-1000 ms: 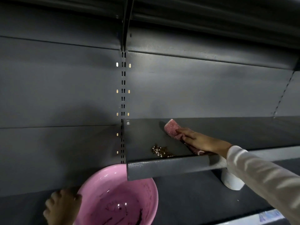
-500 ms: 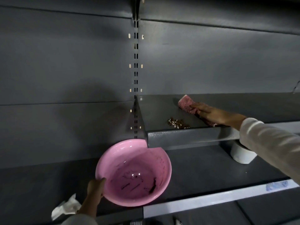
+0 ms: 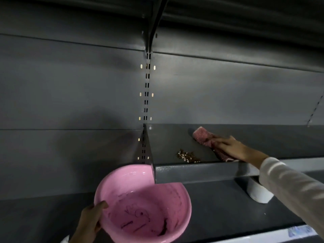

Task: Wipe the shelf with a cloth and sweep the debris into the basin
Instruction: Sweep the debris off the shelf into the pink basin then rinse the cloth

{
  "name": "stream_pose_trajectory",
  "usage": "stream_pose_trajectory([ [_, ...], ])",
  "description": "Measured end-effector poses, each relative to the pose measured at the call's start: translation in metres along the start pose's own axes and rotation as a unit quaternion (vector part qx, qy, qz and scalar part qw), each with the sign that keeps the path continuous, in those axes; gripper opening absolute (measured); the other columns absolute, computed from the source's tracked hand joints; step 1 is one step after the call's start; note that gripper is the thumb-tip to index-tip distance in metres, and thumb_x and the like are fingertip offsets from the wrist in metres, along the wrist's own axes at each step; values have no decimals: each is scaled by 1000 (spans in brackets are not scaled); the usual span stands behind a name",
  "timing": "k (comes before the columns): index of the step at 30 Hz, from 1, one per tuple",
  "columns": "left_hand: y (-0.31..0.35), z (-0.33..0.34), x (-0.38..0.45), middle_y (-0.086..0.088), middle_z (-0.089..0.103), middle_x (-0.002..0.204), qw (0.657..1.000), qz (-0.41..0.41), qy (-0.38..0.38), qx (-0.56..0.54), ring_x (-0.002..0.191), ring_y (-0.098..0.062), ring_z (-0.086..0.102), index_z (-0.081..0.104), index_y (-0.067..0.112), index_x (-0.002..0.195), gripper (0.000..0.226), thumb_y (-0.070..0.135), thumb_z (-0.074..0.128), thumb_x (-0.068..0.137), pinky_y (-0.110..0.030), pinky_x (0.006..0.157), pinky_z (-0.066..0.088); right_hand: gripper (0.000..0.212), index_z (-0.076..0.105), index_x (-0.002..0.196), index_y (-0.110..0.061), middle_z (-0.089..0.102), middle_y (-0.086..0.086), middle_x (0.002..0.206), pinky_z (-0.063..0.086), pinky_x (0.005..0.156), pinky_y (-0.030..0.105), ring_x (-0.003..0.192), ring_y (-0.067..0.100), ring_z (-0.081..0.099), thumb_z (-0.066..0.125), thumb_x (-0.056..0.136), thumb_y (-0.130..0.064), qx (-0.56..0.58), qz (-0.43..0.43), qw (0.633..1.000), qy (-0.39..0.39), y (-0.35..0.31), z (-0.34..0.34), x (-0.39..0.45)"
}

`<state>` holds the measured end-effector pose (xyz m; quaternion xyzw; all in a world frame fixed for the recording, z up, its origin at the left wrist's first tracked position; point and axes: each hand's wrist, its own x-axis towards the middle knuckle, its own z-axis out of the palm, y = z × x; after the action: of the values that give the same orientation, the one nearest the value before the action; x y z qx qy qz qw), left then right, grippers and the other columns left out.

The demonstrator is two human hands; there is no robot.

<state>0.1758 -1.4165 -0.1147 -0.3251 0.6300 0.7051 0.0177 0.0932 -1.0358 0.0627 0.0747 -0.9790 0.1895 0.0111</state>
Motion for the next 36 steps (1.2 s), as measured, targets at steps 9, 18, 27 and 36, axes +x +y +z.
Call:
stream_pose_trajectory([
  [9, 28, -4, -38, -32, 58, 80, 998, 47, -44, -13, 68, -36, 54, 55, -17, 94, 22, -1, 55, 79, -36, 56, 42, 50, 3, 143, -8, -7, 7, 156, -7, 104, 11, 144, 17, -9, 26, 99, -16, -21, -163, 978, -130, -73, 28, -2],
  [18, 44, -15, -55, -42, 57, 106, 994, 79, -63, -46, 98, -51, 56, 55, -18, 105, 29, -1, 53, 82, -50, 85, 44, 41, 32, 138, -5, 29, 11, 151, 15, 115, 33, 137, 20, 27, 33, 98, -15, 21, -245, 954, -174, -166, 65, 3],
  [27, 51, -25, -60, -40, 59, 92, 991, 90, -53, -81, 80, -43, 57, 60, -19, 91, 23, -2, 53, 78, -43, 71, 44, 30, 62, 99, 3, 65, 21, 93, 43, 75, 34, 85, 32, 60, 36, 95, -13, 7, -282, 950, -134, -220, 91, 9],
  [36, 54, -12, -64, -45, 57, 104, 991, 76, -78, -78, 81, -44, 58, 60, -15, 92, 22, -3, 51, 78, -42, 70, 47, 29, 57, 110, 8, 62, 29, 113, 40, 68, 11, 93, 22, 55, 36, 96, -7, 200, -190, 961, 35, -160, 29, 27],
])
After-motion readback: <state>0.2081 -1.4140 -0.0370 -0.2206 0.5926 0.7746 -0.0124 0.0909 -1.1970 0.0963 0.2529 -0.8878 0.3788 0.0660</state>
